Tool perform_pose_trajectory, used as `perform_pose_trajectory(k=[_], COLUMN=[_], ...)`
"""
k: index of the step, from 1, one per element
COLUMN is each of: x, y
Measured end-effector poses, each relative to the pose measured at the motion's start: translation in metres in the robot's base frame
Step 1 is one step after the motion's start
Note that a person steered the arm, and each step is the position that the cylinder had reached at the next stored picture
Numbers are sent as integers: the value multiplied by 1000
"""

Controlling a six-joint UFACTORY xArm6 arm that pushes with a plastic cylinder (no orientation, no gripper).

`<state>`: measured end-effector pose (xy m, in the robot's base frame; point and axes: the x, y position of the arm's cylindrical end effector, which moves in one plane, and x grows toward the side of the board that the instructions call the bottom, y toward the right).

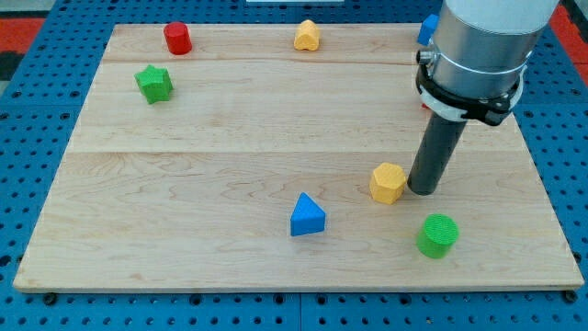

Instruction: Place the yellow hexagon bottom left of the board

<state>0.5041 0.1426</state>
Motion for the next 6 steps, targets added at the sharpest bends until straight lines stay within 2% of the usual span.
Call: perform_pose_trajectory(k=[1, 6], x=[13, 11], y=[4, -27])
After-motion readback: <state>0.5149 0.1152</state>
